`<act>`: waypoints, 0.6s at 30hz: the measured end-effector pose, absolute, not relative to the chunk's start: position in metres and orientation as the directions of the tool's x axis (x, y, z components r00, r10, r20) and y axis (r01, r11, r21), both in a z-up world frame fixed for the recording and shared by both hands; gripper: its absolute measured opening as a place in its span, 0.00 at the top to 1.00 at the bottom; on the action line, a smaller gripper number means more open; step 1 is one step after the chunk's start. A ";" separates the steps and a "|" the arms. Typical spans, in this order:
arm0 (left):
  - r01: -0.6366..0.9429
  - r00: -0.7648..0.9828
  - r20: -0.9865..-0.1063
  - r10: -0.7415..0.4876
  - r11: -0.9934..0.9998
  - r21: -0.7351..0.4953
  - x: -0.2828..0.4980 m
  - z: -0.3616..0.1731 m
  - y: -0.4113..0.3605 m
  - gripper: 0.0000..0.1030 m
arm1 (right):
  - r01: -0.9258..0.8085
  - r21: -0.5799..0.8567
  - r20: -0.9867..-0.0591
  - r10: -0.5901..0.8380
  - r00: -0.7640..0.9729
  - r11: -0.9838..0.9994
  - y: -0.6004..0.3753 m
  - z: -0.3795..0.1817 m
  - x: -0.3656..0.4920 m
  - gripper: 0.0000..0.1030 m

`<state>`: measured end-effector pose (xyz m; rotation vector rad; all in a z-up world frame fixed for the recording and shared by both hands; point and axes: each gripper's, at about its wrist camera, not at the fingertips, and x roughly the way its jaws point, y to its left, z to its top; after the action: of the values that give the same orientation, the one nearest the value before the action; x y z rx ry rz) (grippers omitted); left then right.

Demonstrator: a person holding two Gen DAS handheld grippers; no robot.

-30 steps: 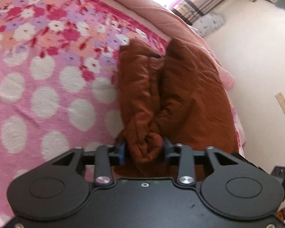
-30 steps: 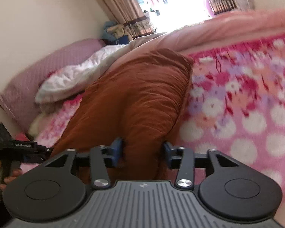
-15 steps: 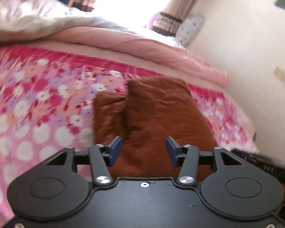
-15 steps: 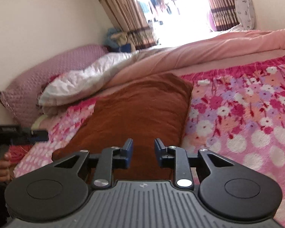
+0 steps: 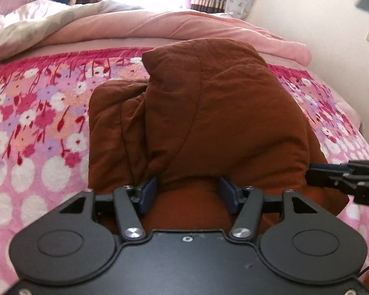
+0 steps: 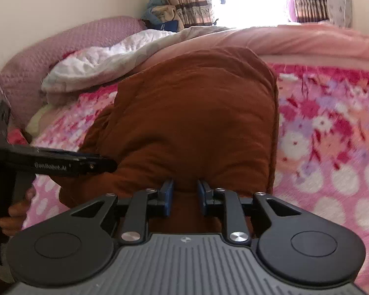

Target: Fold large clothes

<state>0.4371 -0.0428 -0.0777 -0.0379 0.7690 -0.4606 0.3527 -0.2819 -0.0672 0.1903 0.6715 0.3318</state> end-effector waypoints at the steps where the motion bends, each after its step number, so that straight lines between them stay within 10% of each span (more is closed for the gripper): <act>1: 0.399 0.619 -0.657 -0.430 0.893 -0.208 0.436 -0.070 -0.040 0.43 | -0.250 0.283 -0.571 0.372 0.732 0.926 -0.283 -0.063 0.351 0.74; 12: 0.500 0.672 -0.577 -0.464 0.859 -0.108 0.485 0.020 -0.047 0.25 | -0.245 0.205 -0.480 0.316 0.819 0.947 -0.317 0.007 0.400 0.55; 18: 0.363 0.525 -0.746 -0.410 0.901 -0.239 0.592 -0.005 -0.081 0.25 | -0.145 0.176 -0.540 0.219 0.813 0.974 -0.303 -0.001 0.477 0.64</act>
<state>0.5923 -0.0807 -0.0046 -0.0558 0.9067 -0.4624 0.4772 -0.3028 -0.0012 0.1286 0.5908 0.1946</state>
